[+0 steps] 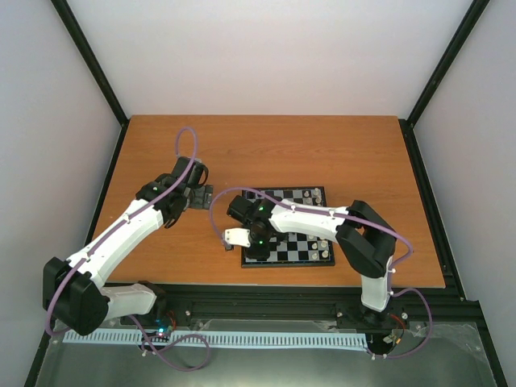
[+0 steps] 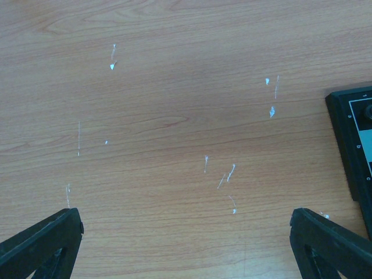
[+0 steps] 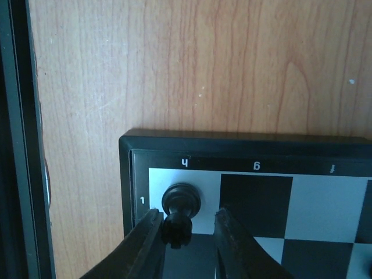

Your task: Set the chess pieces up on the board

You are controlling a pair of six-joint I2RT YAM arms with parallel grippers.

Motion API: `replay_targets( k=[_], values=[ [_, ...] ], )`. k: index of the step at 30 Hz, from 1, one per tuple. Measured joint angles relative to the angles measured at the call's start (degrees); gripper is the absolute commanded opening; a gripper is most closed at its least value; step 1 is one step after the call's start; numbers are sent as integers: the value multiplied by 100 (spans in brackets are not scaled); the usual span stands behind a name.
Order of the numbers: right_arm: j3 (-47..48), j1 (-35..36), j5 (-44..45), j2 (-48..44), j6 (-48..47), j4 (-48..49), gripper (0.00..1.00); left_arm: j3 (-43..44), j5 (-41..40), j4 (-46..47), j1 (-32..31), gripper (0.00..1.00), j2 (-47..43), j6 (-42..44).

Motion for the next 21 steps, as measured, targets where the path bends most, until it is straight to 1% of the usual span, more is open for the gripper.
replay_targets(
  k=[4, 7, 9, 11, 16, 21],
  values=[
    [-17, 0, 105, -208, -9, -2, 27, 0, 0, 0, 0, 100, 2, 0],
    [-151, -44, 103, -693, -42, 17, 27, 2, -2, 0, 0, 100, 24, 0],
    [-249, -149, 55, -1005, -70, 48, 27, 2, -2, 0, 0, 100, 42, 2],
    [-328, -402, -37, -1200, -96, 74, 26, 2, -2, -2, 0, 100, 55, 0],
    [-588, -1106, -68, -1217, -111, 184, 24, 2, -4, -2, 0, 100, 57, 0],
    [-754, -1351, -42, -1193, -109, 212, 24, 2, -4, -2, 0, 100, 59, 2]
  ],
)
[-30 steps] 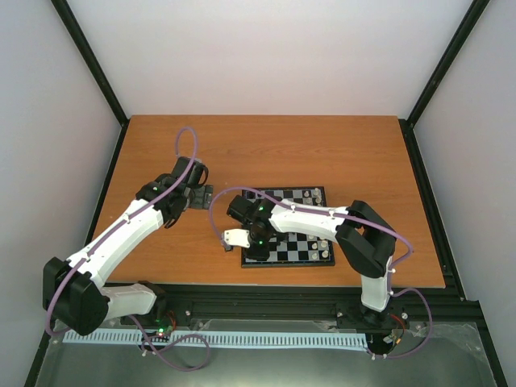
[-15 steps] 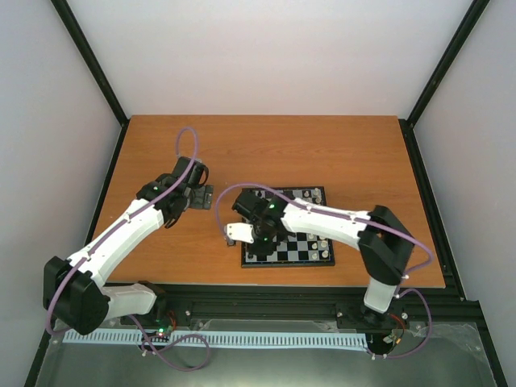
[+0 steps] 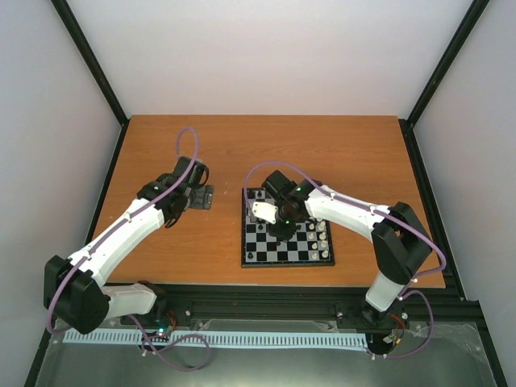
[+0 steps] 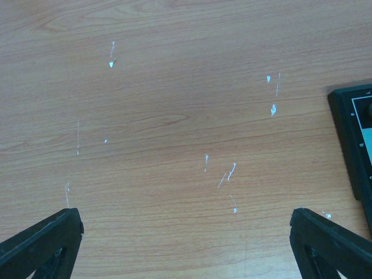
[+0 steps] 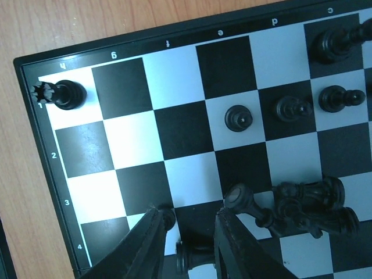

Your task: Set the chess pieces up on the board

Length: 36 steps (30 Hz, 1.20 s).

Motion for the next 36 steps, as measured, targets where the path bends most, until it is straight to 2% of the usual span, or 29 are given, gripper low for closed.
replay_targets(
  k=[36],
  values=[
    [-46, -114, -151, 638, -157, -262, 29, 0, 2, 0, 0, 100, 44, 0]
  ],
)
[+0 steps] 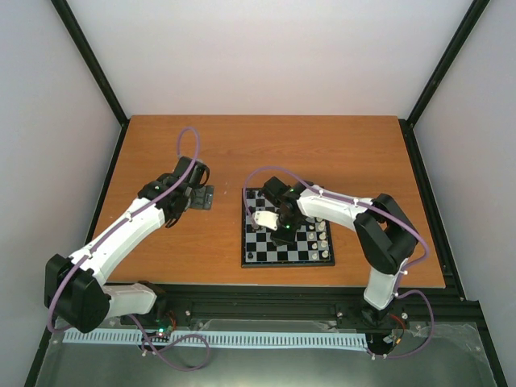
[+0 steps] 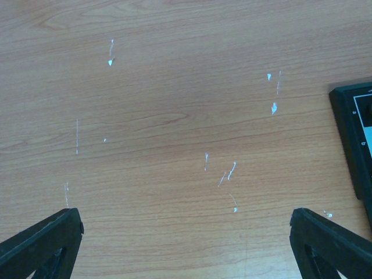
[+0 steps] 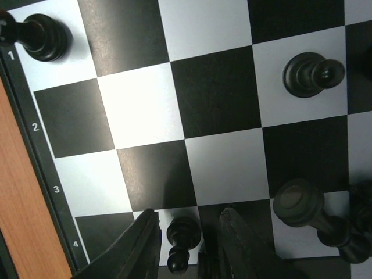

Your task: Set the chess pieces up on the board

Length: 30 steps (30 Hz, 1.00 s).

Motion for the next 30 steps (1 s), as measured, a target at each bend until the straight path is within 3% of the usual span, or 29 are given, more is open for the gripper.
replay_targets(
  k=[13, 22, 30],
  values=[
    [-55, 0, 92, -190, -63, -155, 28, 0, 0, 0, 0, 100, 0, 0],
    [-57, 0, 157, -186, -103, -195, 11, 0, 2, 0, 0, 100, 0, -2],
    [-48, 2, 90, -181, -96, -199, 6, 0, 2, 0, 0, 100, 0, -2]
  ],
)
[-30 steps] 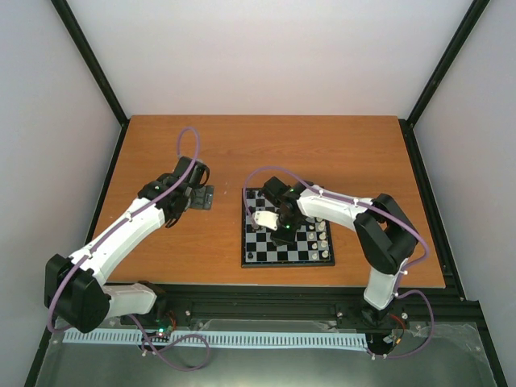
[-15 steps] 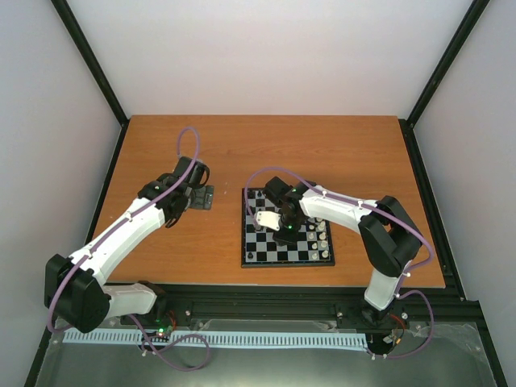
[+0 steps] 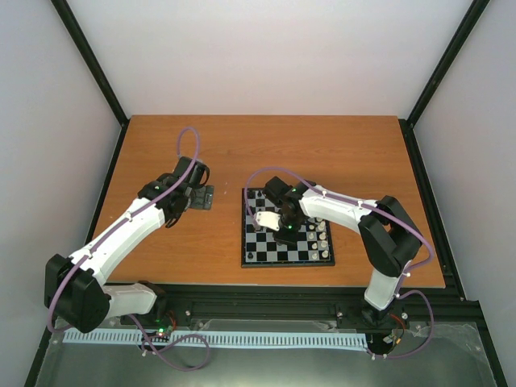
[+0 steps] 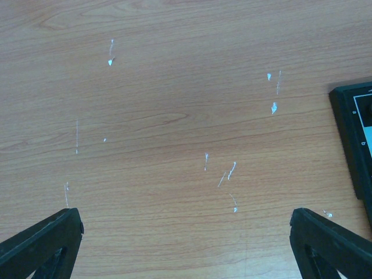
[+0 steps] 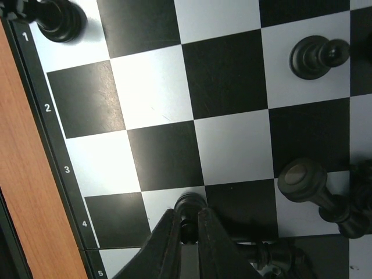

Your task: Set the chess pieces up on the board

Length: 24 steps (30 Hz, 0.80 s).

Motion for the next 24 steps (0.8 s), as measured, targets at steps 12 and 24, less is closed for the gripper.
replay_targets(
  k=[12, 24],
  values=[
    [407, 319, -114, 221, 20, 2, 6, 0, 22, -2, 0, 100, 0, 0],
    [828, 424, -90, 616, 111, 101, 6, 0, 37, -2, 0, 100, 0, 2]
  ],
)
